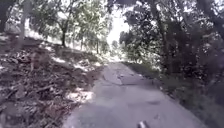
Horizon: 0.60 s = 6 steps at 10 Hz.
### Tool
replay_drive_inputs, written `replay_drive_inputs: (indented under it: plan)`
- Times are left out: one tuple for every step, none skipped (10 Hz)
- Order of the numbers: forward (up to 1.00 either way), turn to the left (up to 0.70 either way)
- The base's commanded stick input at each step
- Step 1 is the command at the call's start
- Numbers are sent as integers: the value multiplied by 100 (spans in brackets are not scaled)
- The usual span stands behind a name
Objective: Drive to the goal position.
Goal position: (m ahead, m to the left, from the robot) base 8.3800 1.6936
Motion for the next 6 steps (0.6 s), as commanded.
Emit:
replay_drive_inputs:
  plan:
    - [50, 0]
    - [50, 0]
    - [50, -26]
    - [50, -50]
    - [50, -50]
    - [50, -50]
